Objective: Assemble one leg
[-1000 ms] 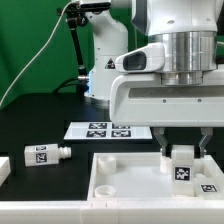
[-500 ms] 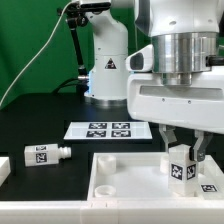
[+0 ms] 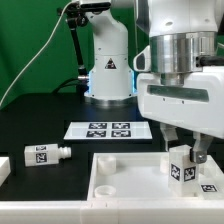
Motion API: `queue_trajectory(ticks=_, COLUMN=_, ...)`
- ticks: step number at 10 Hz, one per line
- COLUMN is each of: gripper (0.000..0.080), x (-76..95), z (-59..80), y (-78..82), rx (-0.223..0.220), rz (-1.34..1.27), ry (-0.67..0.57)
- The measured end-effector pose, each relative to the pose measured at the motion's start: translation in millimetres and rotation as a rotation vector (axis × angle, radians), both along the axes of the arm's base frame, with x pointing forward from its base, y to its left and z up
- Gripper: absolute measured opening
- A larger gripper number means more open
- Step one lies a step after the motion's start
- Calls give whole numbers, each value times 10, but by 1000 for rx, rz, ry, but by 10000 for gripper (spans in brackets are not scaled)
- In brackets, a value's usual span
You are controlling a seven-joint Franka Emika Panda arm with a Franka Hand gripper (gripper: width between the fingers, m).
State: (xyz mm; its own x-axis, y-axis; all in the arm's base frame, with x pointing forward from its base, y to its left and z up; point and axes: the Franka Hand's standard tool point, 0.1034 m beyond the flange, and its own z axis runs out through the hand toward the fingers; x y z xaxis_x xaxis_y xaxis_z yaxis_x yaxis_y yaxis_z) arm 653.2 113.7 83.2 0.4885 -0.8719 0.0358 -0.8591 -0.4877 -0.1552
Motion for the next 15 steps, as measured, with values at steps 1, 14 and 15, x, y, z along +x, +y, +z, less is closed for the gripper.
queue_trajectory(ticks=1, gripper=605, x=3, z=8, y=12, rx=-4, rz=30, ry=1)
queue_trajectory(ticks=14, gripper=649, x=13, z=-5, y=-20, rx=-212, rz=1163, ry=-35)
queue_trajectory(ticks=15, gripper=649, x=16, z=-4, y=-29, rx=-231, rz=1250, ry=-34)
